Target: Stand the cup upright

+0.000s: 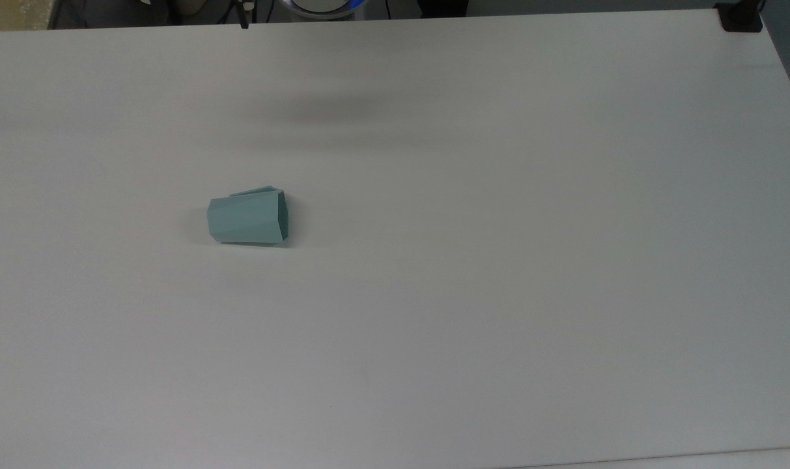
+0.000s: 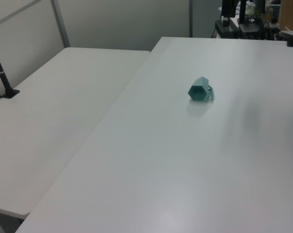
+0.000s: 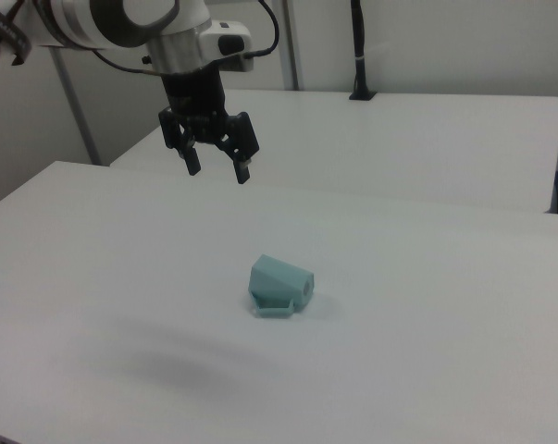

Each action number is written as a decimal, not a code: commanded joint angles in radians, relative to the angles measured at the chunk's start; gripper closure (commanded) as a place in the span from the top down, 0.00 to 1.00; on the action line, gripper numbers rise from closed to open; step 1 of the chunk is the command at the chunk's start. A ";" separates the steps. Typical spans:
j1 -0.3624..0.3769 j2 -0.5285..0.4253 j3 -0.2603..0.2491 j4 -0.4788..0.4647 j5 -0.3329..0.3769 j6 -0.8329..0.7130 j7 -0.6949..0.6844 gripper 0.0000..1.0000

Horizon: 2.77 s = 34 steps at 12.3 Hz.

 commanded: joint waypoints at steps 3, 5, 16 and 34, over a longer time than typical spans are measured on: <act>-0.044 -0.017 -0.041 -0.008 0.047 0.011 -0.040 1.00; -0.044 -0.017 -0.041 -0.008 0.054 0.013 -0.056 1.00; 0.033 0.022 -0.024 0.012 0.026 0.097 0.110 1.00; 0.474 0.383 -0.004 -0.064 -0.825 0.142 0.628 1.00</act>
